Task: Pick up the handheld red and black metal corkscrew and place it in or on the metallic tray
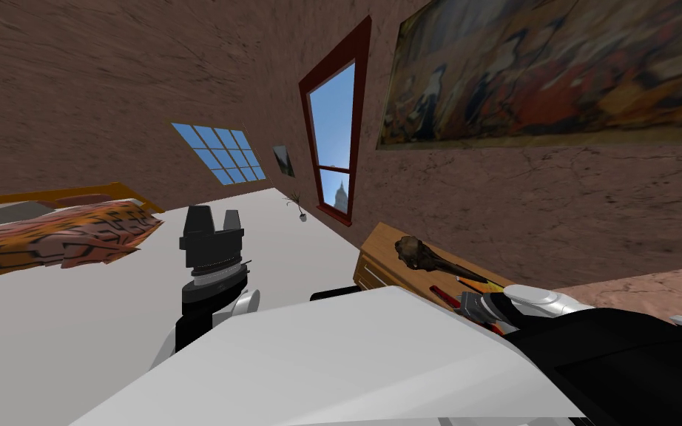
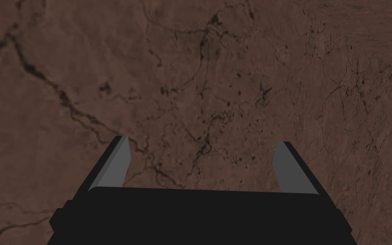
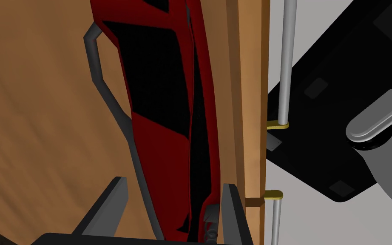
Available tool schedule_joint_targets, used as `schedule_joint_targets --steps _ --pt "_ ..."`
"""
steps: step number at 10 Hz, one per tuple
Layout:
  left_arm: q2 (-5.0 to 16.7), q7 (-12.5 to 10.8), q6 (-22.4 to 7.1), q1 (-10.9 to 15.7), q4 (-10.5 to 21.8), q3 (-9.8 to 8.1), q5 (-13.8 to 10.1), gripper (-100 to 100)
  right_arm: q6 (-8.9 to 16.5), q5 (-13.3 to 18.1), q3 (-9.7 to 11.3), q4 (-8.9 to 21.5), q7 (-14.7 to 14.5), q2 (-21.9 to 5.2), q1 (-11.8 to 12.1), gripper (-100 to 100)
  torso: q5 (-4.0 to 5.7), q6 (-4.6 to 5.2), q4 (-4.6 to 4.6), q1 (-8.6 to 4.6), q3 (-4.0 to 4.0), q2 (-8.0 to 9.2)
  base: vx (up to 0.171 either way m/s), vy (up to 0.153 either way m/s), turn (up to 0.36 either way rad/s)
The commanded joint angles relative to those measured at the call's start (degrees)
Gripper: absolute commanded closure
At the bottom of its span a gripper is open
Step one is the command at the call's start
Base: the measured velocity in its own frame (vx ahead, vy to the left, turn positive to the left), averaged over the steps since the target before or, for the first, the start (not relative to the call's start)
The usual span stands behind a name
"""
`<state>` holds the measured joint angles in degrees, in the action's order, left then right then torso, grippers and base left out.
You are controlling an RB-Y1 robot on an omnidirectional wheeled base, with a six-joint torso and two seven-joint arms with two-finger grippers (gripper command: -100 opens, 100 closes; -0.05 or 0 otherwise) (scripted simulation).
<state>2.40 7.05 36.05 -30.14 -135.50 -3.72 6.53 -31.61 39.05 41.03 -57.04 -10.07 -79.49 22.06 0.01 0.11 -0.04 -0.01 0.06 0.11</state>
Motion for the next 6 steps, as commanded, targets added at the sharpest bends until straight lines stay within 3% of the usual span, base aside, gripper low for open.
schedule_joint_targets --steps 1,2,3,4,6 --pt "0.0 0.0 0.0 0.0 0.0 0.0 0.0 0 0.0 0.0 0.0 0.0 0.0 0.0 0.0 100 0.0 0.0 0.0 0.0 0.0 0.0 0.0 0.0 0.0" --pt "0.0 0.0 0.0 0.0 0.0 0.0 0.0 0 0.0 0.0 0.0 0.0 0.0 0.0 0.0 100 -0.01 -0.01 0.0 0.01 0.0 0.01 0.0 0.0 0.0" --pt "0.0 0.0 0.0 0.0 0.0 0.0 0.0 0 0.0 0.0 0.0 0.0 0.0 0.0 0.0 0 -0.02 -0.02 0.0 0.01 0.01 0.01 0.0 0.0 0.0" --pt "0.0 0.0 0.0 0.0 0.0 0.0 0.0 0 -0.6 -0.5 -0.4 -1.1 0.4 -1.8 0.3 100 -0.02 -0.02 0.0 0.02 0.01 0.01 -0.014 0.018 -0.072" --pt "0.0 0.0 0.0 0.0 0.0 0.0 0.0 0 -1.4 -0.7 -0.6 -1.8 0.8 -3.5 0.2 100 -0.09 0.02 -0.02 0.14 0.06 0.09 -0.022 0.026 -0.061"
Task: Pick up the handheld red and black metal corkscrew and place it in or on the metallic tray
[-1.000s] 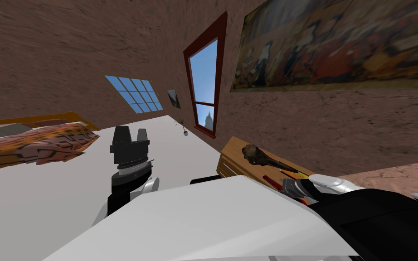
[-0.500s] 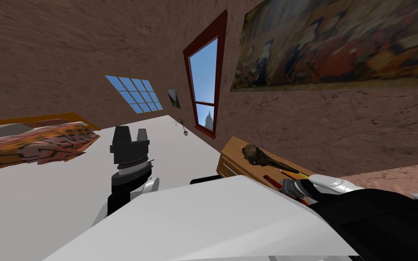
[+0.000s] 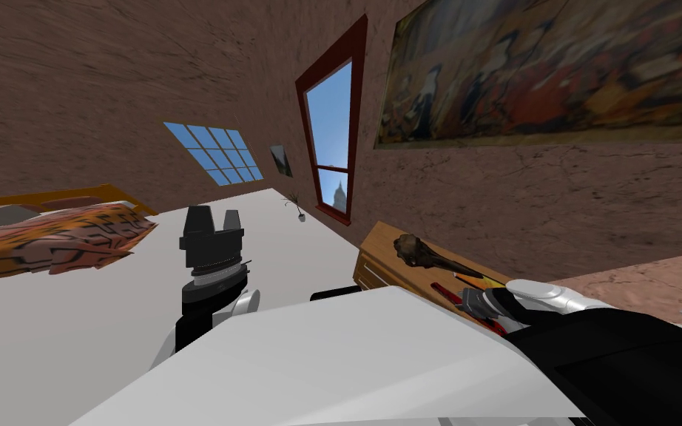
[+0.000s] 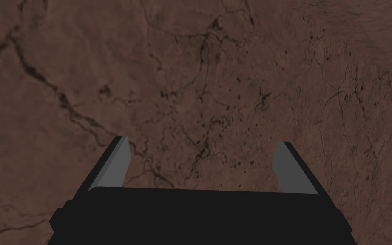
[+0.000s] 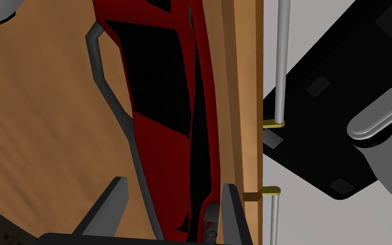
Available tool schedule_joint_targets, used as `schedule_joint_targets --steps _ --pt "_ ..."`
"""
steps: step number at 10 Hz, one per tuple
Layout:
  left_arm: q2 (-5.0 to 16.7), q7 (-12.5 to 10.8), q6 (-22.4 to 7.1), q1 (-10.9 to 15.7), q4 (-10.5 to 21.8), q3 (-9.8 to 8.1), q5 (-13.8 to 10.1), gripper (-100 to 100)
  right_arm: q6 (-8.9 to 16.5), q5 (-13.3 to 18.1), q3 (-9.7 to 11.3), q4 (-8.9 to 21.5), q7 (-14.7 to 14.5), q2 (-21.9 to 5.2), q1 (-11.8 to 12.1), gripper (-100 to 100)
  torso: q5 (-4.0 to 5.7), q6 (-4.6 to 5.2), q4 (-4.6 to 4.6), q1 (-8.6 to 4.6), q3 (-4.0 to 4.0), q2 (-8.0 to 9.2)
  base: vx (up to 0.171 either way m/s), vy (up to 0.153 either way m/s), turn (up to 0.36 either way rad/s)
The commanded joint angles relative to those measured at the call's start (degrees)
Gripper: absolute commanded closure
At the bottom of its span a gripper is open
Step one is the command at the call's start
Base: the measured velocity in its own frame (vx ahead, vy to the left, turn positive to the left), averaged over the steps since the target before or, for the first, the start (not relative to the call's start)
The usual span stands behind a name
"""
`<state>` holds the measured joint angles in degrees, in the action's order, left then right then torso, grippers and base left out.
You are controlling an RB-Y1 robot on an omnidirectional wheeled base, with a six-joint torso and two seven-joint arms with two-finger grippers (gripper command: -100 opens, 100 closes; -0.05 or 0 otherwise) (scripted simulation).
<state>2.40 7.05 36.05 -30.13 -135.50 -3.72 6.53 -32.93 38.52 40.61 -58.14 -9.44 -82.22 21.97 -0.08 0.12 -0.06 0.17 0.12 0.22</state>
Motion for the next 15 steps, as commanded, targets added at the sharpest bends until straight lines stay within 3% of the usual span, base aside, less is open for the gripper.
schedule_joint_targets --steps 1,2,3,7,9,11,15 --pt "0.0 0.0 0.0 0.0 0.0 0.0 0.0 0 0.0 0.0 0.0 0.0 0.0 0.0 0.0 100 0.0 0.0 0.0 0.0 0.0 0.0 -0.01 0.013 -0.011" --pt "0.0 0.0 0.0 0.0 0.0 0.0 0.0 0 -0.1 0.0 0.0 -0.1 0.1 -0.1 0.0 0 0.03 -0.02 0.0 -0.05 -0.01 -0.03 0.0 0.0 0.0" --pt "0.0 0.0 0.0 0.0 0.0 0.0 0.0 0 -0.3 0.1 -0.5 0.4 0.0 -1.8 0.0 100 0.03 -0.02 0.01 -0.09 -0.03 -0.06 -0.041 0.034 -0.02" --pt "0.0 0.0 0.0 0.0 0.0 0.01 0.0 0 -2.5 0.4 -2.4 1.9 0.2 -6.9 -0.2 100 -0.12 0.07 -0.1 0.18 0.27 0.47 -0.139 0.064 -0.012" --pt "0.0 0.0 0.0 0.0 0.0 0.0 0.0 0 -2.5 0.4 -2.4 1.9 0.2 -6.9 -0.2 100 -0.1 0.08 -0.12 0.08 0.31 0.51 -0.085 0.001 -0.005" --pt "0.0 0.0 0.0 0.0 0.0 0.0 0.0 0 -4.9 0.7 -4.0 2.8 0.7 -9.0 -0.3 100 -0.05 0.0 -0.06 -0.12 0.14 0.24 -0.105 -0.026 0.029" --pt "0.0 0.0 0.0 0.0 0.0 0.0 0.0 0 -8.3 0.8 -5.5 3.7 1.7 -10.8 -0.4 100 0.03 0.03 -0.08 -0.3 0.22 0.37 -0.126 -0.069 0.026"
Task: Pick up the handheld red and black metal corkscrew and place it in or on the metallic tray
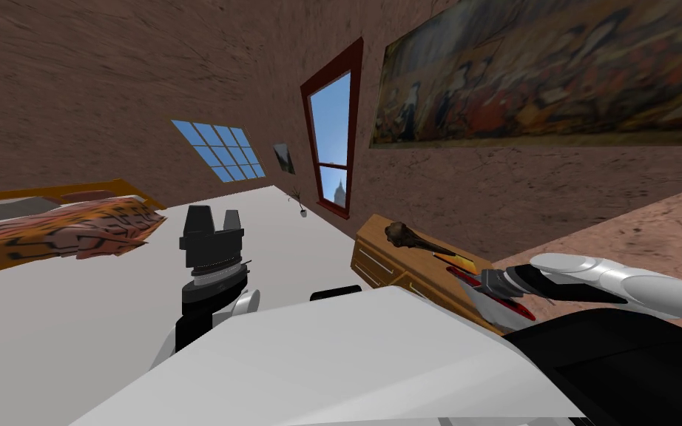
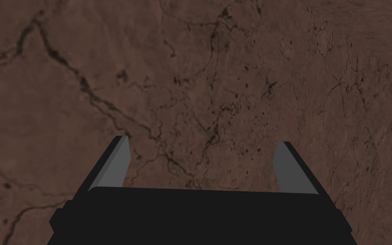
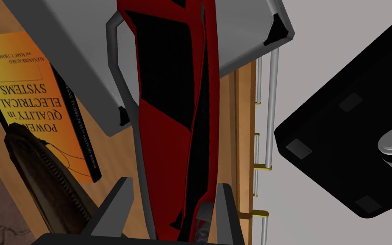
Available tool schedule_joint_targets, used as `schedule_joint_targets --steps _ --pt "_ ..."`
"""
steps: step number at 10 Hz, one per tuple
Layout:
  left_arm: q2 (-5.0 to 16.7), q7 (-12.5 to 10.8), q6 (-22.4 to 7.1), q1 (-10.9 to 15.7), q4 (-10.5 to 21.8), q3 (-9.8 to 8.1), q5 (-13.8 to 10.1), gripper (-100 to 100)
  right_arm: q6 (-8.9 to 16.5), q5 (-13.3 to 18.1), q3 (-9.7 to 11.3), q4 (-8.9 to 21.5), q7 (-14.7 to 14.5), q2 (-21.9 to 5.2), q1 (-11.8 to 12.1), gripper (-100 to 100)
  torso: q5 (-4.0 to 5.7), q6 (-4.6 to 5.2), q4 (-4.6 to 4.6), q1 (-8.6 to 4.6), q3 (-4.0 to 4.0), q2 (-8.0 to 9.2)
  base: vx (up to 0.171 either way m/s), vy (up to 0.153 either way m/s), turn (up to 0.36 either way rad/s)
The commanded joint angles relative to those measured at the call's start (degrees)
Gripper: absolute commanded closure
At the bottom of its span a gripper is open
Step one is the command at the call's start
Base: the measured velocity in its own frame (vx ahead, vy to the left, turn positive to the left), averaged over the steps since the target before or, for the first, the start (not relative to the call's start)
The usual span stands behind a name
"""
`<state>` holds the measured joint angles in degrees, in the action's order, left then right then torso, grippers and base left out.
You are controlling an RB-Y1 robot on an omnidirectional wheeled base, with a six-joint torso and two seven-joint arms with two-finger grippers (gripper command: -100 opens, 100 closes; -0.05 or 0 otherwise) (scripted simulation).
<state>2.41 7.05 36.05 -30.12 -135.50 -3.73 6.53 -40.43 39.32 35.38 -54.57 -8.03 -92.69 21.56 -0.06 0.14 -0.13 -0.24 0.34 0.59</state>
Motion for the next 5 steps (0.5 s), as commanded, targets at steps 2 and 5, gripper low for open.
schedule_joint_targets --steps 2,5 --pt "0.0 0.0 0.0 0.0 0.0 0.0 0.0 0 -2.6 -0.1 -0.3 0.1 0.8 -1.0 0.0 100 0.05 0.02 0.0 -0.18 0.03 0.06 -0.128 -0.139 0.028" --pt "0.0 0.0 0.0 0.0 0.0 -0.01 0.0 0 -4.5 -0.5 2.0 -1.8 1.2 -3.0 0.5 100 0.16 0.06 0.06 -0.4 -0.09 -0.13 -0.047 -0.179 -0.02"
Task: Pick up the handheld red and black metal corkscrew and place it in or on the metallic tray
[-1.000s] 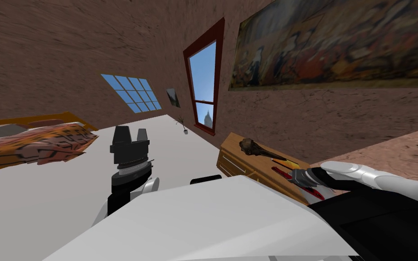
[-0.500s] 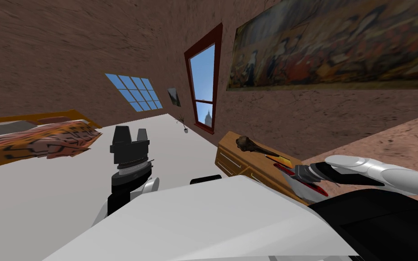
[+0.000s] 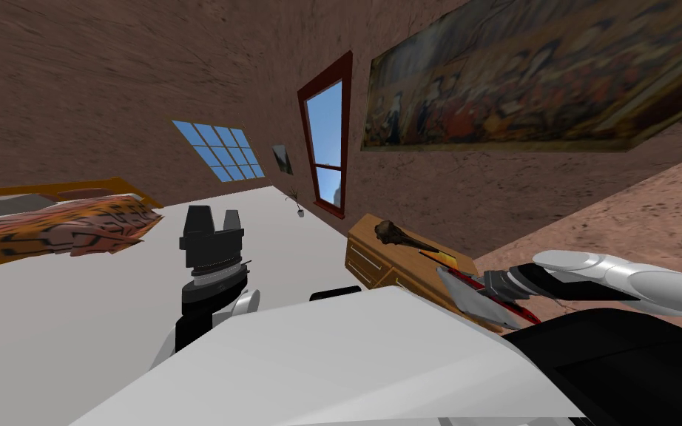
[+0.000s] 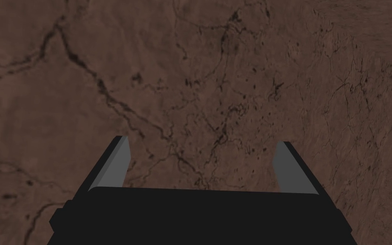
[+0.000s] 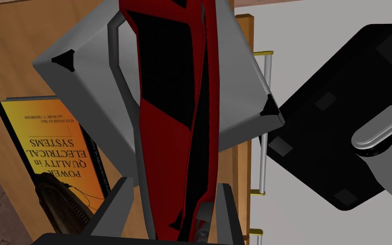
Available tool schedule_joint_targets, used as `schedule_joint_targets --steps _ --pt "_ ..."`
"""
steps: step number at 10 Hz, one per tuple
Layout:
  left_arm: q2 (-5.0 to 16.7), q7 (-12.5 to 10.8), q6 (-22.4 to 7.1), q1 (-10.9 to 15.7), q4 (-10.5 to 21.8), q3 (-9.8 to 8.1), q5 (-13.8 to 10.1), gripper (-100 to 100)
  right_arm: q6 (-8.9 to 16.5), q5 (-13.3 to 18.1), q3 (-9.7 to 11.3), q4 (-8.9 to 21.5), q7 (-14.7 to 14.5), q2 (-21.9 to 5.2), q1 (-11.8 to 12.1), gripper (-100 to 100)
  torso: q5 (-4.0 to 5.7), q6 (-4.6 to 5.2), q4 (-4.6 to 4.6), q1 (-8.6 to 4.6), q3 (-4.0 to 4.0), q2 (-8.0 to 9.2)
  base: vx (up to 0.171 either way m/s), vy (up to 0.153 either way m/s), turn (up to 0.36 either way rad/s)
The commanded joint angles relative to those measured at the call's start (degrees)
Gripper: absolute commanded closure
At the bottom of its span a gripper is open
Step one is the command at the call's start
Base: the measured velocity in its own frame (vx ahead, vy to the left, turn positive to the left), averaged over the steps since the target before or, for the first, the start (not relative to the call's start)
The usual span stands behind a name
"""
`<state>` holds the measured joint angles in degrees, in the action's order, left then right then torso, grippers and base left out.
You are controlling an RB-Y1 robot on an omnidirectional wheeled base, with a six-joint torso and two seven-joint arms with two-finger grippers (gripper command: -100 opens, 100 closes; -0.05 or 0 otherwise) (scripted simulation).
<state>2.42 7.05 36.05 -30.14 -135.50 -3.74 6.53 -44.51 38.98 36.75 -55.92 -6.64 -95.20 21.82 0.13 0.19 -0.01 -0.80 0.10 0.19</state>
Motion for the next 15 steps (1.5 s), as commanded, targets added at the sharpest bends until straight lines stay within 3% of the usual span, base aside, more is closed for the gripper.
schedule_joint_targets --steps 1,3,4,5,9,10,11,15 --pt "0.0 0.0 0.0 0.0 0.0 0.0 0.0 0 -0.1 -0.2 1.5 -1.1 -0.4 -0.9 0.5 100 0.0 0.0 0.0 0.0 0.0 0.0 0.055 -0.195 -0.056" --pt "0.0 0.0 0.0 0.0 0.0 0.0 0.0 0 0.9 -0.1 3.4 -2.8 -1.0 -1.5 1.1 100 0.03 -0.09 0.08 0.06 -0.2 -0.32 0.089 -0.151 -0.031" --pt "0.0 0.0 0.0 0.0 0.0 0.01 0.0 0 0.5 -0.4 2.7 -3.1 -0.7 -1.4 1.2 100 0.03 0.01 0.14 -0.22 -0.28 -0.45 0.049 -0.044 -0.004" --pt "0.0 0.0 0.0 0.0 0.0 0.01 0.0 0 0.6 -0.5 2.8 -3.3 -0.7 -1.5 1.3 -100 0.03 -0.03 0.12 -0.18 -0.23 -0.33 0.007 -0.006 0.003" --pt "0.0 0.0 0.0 0.0 0.0 0.02 0.0 0 0.6 -0.5 2.8 -3.2 -0.7 -1.5 1.3 -100 -0.01 -0.01 0.06 -0.01 -0.09 -0.11 0.0 0.0 0.0" --pt "0.0 0.0 0.0 0.0 0.0 0.02 0.0 0 0.6 -0.5 2.8 -3.2 -0.7 -1.5 1.3 0 -0.01 -0.01 0.06 -0.01 -0.09 -0.1 0.0 0.0 0.0" --pt "0.0 0.0 0.0 0.0 0.0 0.02 0.0 0 -0.4 -0.9 2.6 -3.8 -0.3 -3.4 1.0 -100 -0.01 -0.01 0.06 0.0 -0.09 -0.1 -0.005 0.012 -0.053" --pt "0.0 0.0 0.0 0.0 0.0 0.02 0.0 0 -3.0 -2.0 2.0 -5.4 0.6 -8.2 0.3 -100 -0.06 -0.01 0.05 0.12 -0.06 -0.06 -0.013 0.026 -0.054"
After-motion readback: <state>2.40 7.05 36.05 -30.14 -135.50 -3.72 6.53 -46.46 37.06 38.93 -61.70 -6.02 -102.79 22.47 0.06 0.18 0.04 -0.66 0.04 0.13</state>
